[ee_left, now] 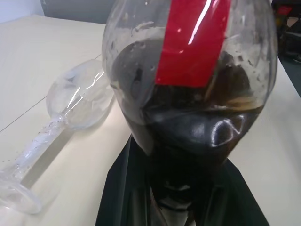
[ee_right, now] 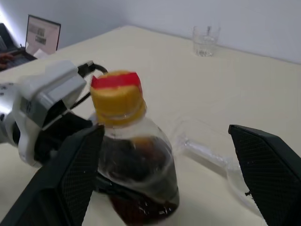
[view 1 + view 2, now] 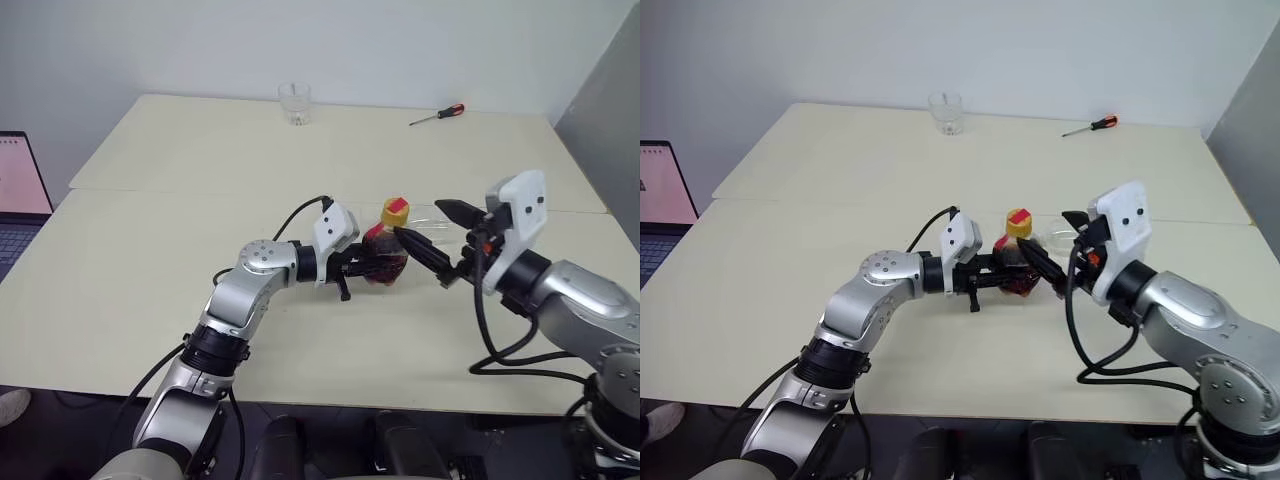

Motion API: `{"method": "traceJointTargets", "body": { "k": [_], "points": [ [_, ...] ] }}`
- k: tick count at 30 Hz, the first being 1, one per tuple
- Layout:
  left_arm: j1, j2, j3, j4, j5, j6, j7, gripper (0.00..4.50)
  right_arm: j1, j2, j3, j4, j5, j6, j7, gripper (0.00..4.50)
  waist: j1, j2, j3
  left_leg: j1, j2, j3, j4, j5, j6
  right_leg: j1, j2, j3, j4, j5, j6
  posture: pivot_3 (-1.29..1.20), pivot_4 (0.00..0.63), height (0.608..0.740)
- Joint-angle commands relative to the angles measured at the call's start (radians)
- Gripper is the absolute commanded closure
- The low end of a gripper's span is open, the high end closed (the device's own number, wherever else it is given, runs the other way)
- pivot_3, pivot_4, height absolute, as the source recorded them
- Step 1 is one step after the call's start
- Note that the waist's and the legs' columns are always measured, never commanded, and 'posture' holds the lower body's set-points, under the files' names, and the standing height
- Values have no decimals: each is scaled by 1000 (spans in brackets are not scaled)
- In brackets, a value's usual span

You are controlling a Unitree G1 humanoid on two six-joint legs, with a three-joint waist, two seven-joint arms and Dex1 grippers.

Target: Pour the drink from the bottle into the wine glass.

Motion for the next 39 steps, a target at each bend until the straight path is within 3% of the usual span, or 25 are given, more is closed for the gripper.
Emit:
{"method": "traceJointTargets", "body": {
  "k": [1,6,18,29,39],
  "points": [
    [-20,-11,6,-33,-12,-34,-6,3834,-29,-13,-22,-19,74,-43,26,0,-3,0,0,0,0,0,0,0,0,0,0,0,0,0,0,0,150,740],
    [-19,-8,12,-34,-9,-35,-1,3834,-119,30,47,11,95,-61,-25,0,-3,0,0,1,1,-1,0,0,0,0,1,0,1,0,0,0,150,740],
    [-10,0,11,-44,-5,-31,8,3834,-230,92,208,127,-113,-123,-60,0,-1,0,0,0,0,0,0,0,0,0,0,0,0,0,0,0,150,740],
    [3,0,14,-61,-9,-22,23,3835,-237,113,215,157,-184,-104,-44,0,0,0,0,0,0,0,0,0,0,0,0,0,0,1,-1,0,150,740],
    [0,13,20,-42,1,-33,26,3835,-186,69,138,123,-114,-80,5,0,0,0,0,0,0,0,0,0,0,0,0,0,0,1,-2,0,150,740]
  ]
}}
